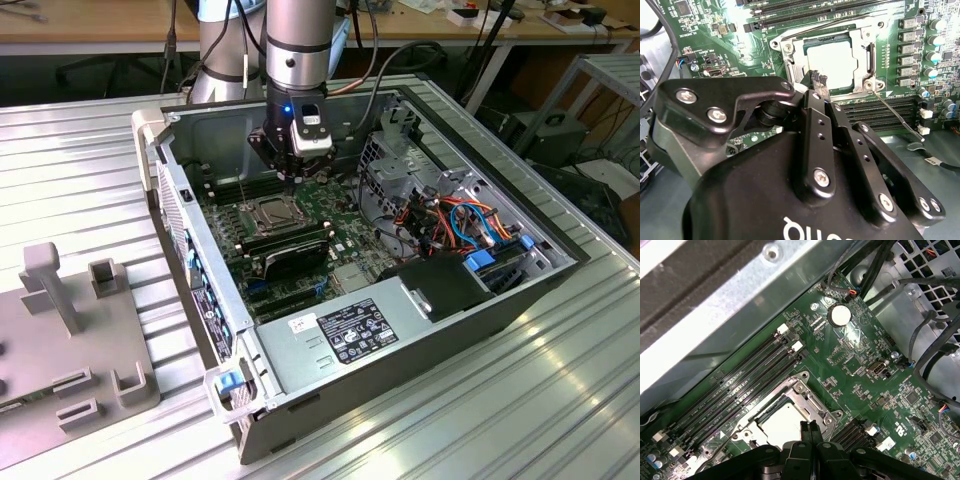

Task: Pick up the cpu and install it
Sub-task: 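Install the first cpu locking lever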

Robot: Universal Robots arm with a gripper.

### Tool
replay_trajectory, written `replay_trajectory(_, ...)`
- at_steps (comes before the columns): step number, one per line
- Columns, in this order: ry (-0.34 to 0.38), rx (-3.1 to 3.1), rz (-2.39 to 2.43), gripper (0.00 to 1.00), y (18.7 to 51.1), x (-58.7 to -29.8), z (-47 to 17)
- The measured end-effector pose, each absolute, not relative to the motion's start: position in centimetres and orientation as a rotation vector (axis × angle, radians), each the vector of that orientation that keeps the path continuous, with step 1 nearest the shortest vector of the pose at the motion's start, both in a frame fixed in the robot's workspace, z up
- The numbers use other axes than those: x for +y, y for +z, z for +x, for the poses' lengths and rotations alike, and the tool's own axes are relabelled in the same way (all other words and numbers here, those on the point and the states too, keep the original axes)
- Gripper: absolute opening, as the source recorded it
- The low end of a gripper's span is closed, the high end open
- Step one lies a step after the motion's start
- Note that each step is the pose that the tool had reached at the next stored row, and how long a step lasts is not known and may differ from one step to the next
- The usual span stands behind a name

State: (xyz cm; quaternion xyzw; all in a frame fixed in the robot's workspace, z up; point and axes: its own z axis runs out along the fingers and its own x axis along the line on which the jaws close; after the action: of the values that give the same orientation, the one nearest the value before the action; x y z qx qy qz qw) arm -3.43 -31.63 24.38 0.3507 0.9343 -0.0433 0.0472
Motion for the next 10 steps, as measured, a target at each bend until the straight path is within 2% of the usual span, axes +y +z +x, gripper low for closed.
replay_trajectory(10, -0.129, 2.870, 1.009, 0.11, 24.37, -31.62, -3.43)
